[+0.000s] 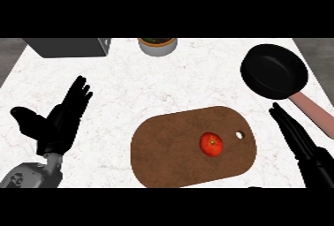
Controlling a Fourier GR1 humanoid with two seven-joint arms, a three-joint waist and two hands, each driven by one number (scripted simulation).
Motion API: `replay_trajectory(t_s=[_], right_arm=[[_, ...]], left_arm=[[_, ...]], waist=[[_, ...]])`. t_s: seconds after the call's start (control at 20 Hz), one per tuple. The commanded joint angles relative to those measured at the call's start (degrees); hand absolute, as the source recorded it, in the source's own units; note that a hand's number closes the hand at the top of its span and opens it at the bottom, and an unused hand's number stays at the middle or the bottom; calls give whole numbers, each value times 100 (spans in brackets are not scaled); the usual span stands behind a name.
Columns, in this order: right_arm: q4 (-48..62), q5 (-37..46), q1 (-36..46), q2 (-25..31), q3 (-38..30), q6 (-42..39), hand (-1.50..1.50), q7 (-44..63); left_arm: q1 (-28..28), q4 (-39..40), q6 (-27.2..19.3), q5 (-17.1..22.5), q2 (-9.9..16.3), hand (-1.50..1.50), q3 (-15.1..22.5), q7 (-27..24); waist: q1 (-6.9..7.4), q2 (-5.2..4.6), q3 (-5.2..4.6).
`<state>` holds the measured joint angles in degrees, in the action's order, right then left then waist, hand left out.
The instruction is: Pick the tomato from the cutting board and place it in the pot
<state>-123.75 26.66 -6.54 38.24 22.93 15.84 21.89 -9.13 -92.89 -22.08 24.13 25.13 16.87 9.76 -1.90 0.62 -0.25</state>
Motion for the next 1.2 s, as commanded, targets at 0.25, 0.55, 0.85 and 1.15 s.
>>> replay_trajectory(t_s=[0.25,0.55,0.85,1.15], right_arm=[[-1530,-274,719,437,289,-1996,-150,3530],[-956,-618,1982,-404,524,-2670,-150,4858],[-413,-844,2063,-612,586,-2892,-150,5041],[345,-472,2087,-803,816,-2956,-150,4948]], left_arm=[[108,-224,127,-96,-59,0,147,129],[-363,211,151,-241,-288,0,-84,214],[-141,-21,206,-275,-347,0,-94,294],[45,-299,152,-489,-372,0,-33,383]], waist=[[263,-54,-1],[234,-69,14],[211,-58,16],[238,-55,20]])
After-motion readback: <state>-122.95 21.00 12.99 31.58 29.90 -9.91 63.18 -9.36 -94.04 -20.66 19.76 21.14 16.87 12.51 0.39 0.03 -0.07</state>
